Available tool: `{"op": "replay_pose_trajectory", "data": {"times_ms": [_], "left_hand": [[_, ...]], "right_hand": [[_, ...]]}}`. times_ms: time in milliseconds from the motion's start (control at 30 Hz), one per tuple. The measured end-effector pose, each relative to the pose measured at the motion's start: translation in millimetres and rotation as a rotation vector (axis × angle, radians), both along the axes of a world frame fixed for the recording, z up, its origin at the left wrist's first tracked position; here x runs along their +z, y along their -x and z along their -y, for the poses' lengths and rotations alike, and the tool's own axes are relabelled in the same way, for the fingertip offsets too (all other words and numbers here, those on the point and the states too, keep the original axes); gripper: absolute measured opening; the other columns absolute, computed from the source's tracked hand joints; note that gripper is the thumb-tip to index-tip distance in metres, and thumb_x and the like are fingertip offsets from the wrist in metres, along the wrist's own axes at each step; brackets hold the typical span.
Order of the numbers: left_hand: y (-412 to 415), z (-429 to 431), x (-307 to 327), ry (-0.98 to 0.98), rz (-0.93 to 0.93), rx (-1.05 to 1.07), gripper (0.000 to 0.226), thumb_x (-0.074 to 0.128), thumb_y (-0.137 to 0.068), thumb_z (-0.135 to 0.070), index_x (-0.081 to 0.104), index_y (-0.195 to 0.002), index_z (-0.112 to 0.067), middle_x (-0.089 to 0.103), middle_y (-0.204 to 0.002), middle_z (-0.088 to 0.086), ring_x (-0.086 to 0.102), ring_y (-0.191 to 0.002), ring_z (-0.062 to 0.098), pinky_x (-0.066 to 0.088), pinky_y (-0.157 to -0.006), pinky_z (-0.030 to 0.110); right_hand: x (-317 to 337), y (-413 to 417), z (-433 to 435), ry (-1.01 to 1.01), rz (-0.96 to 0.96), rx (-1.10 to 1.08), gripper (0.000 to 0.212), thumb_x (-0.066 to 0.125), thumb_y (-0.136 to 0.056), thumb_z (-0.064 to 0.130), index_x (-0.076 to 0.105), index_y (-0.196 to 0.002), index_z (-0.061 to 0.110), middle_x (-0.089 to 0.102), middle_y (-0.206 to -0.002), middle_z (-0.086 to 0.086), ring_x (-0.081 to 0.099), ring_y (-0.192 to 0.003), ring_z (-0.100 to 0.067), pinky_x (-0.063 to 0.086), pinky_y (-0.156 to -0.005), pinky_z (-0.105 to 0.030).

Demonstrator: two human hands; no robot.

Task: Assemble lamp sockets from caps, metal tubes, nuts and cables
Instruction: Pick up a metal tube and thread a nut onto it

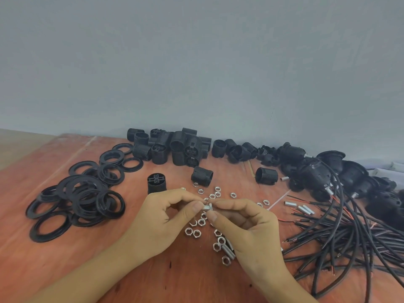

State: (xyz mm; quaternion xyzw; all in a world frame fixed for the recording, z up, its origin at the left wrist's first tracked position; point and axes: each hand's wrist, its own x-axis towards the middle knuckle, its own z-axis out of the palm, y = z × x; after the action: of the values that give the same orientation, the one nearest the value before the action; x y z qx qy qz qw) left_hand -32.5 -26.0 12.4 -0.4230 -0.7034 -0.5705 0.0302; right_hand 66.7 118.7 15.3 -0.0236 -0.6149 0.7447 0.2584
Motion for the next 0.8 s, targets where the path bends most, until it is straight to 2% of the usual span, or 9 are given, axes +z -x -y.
{"op": "replay_pose_trajectory", "data": {"times_ms": [100,233,333,467,700,800], "left_hand": [[-1.1,-0.3,0.5,-0.059,0.075,-0.022,0.010,0.068,-0.084,-0.023,0.075,-0.090,-0.021,0.075,-0.083,-0.004,0.069,-0.076,0.010,0.052,-0.070,0.017],[-1.8,1.2,2.7,-0.115,0.096,-0.048,0.009,0.073,-0.080,-0.024,0.077,-0.087,-0.022,0.075,-0.080,-0.005,0.069,-0.073,0.007,0.052,-0.068,0.014],[-1.2,1.7,3.9,-0.124,0.165,-0.061,0.007,0.074,-0.079,-0.021,0.077,-0.086,-0.022,0.075,-0.079,-0.001,0.070,-0.071,0.009,0.052,-0.066,0.016],[-1.4,-0.1,4.8,-0.157,0.319,-0.092,0.009,0.072,-0.078,-0.017,0.077,-0.083,-0.013,0.074,-0.075,0.010,0.070,-0.066,0.014,0.054,-0.063,0.019],[-1.8,-2.8,7.2,-0.147,0.711,-0.173,0.025,0.073,-0.067,-0.034,0.077,-0.071,-0.010,0.069,-0.066,0.010,0.063,-0.054,0.012,0.049,-0.053,0.017],[-2.4,-3.0,7.2,-0.167,0.740,-0.189,0.026,0.074,-0.067,-0.033,0.077,-0.074,-0.009,0.071,-0.070,0.014,0.064,-0.057,0.012,0.050,-0.055,0.018]], "right_hand": [[-0.1,-0.4,-0.2,-0.025,-0.007,0.002,0.021,0.080,-0.062,0.011,0.077,-0.082,0.016,0.077,-0.083,-0.009,0.075,-0.080,-0.020,0.056,-0.070,-0.018],[0.7,-0.1,-0.6,-0.063,-0.012,-0.013,0.024,0.081,-0.060,0.016,0.077,-0.084,0.017,0.077,-0.082,-0.008,0.075,-0.079,-0.019,0.056,-0.071,-0.019],[0.4,0.0,-0.1,-0.100,-0.059,0.002,0.025,0.080,-0.064,0.012,0.078,-0.087,0.020,0.077,-0.085,-0.007,0.075,-0.083,-0.020,0.057,-0.073,-0.021],[-2.0,0.4,0.1,-0.145,-0.096,-0.014,0.026,0.079,-0.066,0.008,0.077,-0.088,0.021,0.077,-0.087,-0.005,0.075,-0.084,-0.019,0.057,-0.075,-0.021],[-5.7,1.4,-1.8,-0.332,-0.195,-0.161,0.021,0.080,-0.070,0.009,0.074,-0.087,0.019,0.076,-0.089,0.003,0.074,-0.086,-0.016,0.056,-0.076,-0.020],[-3.6,1.5,-2.9,-0.326,-0.215,-0.159,0.023,0.081,-0.071,0.008,0.075,-0.088,0.023,0.076,-0.090,0.003,0.074,-0.085,-0.015,0.056,-0.076,-0.019]]}}
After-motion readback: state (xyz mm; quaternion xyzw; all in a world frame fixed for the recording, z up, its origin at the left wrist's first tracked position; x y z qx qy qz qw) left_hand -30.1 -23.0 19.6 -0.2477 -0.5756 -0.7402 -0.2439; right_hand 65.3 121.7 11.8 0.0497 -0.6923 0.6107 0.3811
